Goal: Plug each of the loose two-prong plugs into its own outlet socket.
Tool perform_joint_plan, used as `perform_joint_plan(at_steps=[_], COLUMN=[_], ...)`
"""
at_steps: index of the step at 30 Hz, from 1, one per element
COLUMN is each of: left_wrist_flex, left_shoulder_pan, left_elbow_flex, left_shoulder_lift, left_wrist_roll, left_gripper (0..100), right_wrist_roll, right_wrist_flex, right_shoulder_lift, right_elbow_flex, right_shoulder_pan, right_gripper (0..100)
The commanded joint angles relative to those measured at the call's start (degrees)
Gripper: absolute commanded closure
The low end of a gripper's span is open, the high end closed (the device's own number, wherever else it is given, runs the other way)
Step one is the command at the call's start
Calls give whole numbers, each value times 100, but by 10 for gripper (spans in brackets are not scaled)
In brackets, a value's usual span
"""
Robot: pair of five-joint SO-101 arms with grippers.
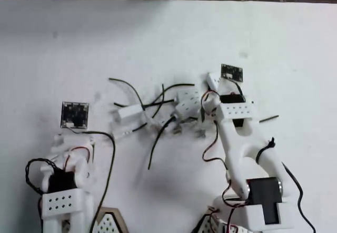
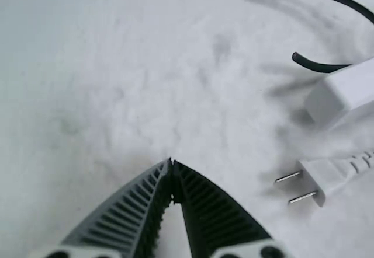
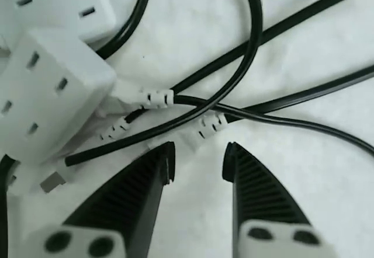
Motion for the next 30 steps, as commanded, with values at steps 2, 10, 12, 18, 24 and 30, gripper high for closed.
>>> perform_joint_plan(at_steps=[2, 10, 12, 18, 24, 30], left_wrist_flex=[-26, -26, -26, -26, -26, -26], left_shoulder_pan=[-48, -48, -48, -48, -48, -48], left_elbow_flex=[-167, -167, -167, -167, -167, -167], left_shoulder_lift=[-75, -75, -75, -75, -75, -75], left_wrist_roll=[18, 18, 18, 18, 18, 18], left_gripper=[976, 976, 976, 976, 976, 976], right_wrist_roll=[-62, -176, -290, -343, -343, -299], right_wrist_flex=[-84, -92, -40, 101, 101, 84], right_shoulder_lift=[198, 1455, 1675, 1921, 1930, 1930], right_elbow_flex=[-44, -651, -879, -1240, -1284, -1275], right_shoulder_pan=[-48, 48, 48, -13, -13, -13], right_gripper=[854, 854, 854, 854, 858, 975])
